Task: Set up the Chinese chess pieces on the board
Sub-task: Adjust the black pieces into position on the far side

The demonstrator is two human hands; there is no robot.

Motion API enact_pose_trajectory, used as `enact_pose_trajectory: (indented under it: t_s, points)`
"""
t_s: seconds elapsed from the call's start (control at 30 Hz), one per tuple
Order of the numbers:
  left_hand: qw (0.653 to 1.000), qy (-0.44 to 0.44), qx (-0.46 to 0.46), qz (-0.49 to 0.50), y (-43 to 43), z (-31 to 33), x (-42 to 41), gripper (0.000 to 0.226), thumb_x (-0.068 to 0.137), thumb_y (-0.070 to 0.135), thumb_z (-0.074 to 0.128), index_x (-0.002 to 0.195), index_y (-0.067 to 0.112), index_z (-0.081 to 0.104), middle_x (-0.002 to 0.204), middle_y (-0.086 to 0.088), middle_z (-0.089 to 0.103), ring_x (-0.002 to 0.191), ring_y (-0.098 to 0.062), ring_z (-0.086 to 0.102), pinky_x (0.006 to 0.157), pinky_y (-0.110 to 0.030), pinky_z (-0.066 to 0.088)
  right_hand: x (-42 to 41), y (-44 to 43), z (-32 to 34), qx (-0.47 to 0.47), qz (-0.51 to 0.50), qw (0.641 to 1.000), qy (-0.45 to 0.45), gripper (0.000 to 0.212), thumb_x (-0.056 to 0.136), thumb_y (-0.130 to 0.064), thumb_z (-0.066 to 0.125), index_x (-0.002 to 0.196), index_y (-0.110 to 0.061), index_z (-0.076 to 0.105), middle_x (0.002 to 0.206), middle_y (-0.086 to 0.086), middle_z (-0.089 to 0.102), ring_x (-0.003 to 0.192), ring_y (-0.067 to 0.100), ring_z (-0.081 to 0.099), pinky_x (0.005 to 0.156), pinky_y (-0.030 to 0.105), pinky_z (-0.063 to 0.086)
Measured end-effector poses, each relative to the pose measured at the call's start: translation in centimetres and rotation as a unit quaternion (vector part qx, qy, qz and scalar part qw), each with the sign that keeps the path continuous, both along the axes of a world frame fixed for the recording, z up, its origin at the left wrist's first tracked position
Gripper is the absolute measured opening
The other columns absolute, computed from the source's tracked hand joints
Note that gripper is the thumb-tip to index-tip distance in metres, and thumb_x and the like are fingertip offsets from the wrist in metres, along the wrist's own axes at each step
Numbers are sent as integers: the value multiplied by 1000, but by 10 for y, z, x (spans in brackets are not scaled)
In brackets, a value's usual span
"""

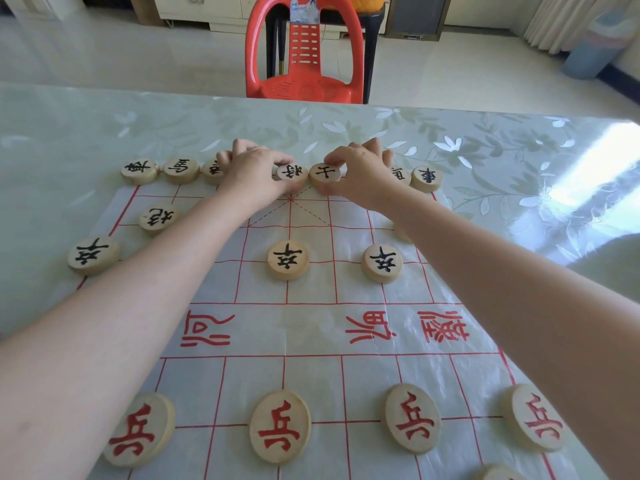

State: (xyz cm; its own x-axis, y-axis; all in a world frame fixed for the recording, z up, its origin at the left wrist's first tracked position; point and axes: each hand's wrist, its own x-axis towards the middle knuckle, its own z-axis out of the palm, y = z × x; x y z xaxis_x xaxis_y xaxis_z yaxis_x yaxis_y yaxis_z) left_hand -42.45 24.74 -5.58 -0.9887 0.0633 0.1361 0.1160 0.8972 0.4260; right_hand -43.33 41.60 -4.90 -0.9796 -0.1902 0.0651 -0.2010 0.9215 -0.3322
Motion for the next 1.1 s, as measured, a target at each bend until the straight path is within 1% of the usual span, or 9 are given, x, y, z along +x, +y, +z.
enact_pose_trajectory:
  t_s: [0.07,0.23,0.43,0.53,0.67,0.87,0.97,1.03,1.1]
  points:
    - [1000,-13,4,5,0,-1,-1,51,76,57,61,123,37,55,129,-3,45,125,-23,27,76,-28,15,1,0,-1,-7,-2,1000,-1,56,79,-51,62,127,-23,53,121,-1,56,119,25,30,84,32,18]
    - [1000,-21,16,16,2,3,3,46,79,48,63,124,39,54,131,-4,37,120,-28,27,90,-26,23,4,-2,0,-9,-8,1000,-6,55,79,-48,63,126,-22,53,123,-1,56,120,24,30,88,35,21]
    - [1000,3,14,-10,-1,3,6,55,77,49,65,128,33,52,131,-2,49,128,-20,26,86,-33,20,5,-3,3,-4,-15,1000,-17,60,78,-49,65,130,-23,49,128,0,51,123,25,28,92,34,21]
    - [999,13,47,12,-15,5,6,64,72,52,68,131,35,48,134,-3,47,130,-20,26,92,-30,20,8,-8,5,-37,-12,999,-12,62,79,-47,66,133,-24,46,134,0,45,128,24,24,97,34,19]
    - [999,32,-2,41,-51,11,11,61,75,40,71,131,29,49,133,-3,52,128,-23,30,90,-34,25,6,-25,11,-89,10,996,-17,53,81,-42,64,130,-29,48,129,-3,48,127,23,25,89,33,20]
    - [997,27,-11,72,-90,9,15,57,73,35,73,126,30,54,129,0,56,128,-21,31,93,-34,23,5,-63,14,-90,53,994,-45,54,86,-34,61,137,-26,43,124,-4,45,122,22,25,90,29,22]
    - [998,20,-8,60,-96,8,14,56,74,36,72,126,30,54,130,1,55,128,-21,30,92,-34,22,6,-73,15,-91,59,993,-56,53,89,-31,57,139,-23,40,125,-1,47,123,22,25,99,31,23]
    - [998,16,2,53,-96,9,13,55,76,34,71,127,32,52,130,-1,55,130,-20,29,93,-34,22,5,-77,16,-79,67,993,-59,52,91,-22,54,140,-25,38,112,3,48,127,21,24,104,34,20]
    - [999,13,7,48,-93,12,13,53,79,34,68,129,32,51,130,-5,53,131,-20,28,93,-34,23,2,-82,15,-56,83,993,-58,55,89,-18,52,141,-28,37,116,4,51,130,20,23,106,35,18]
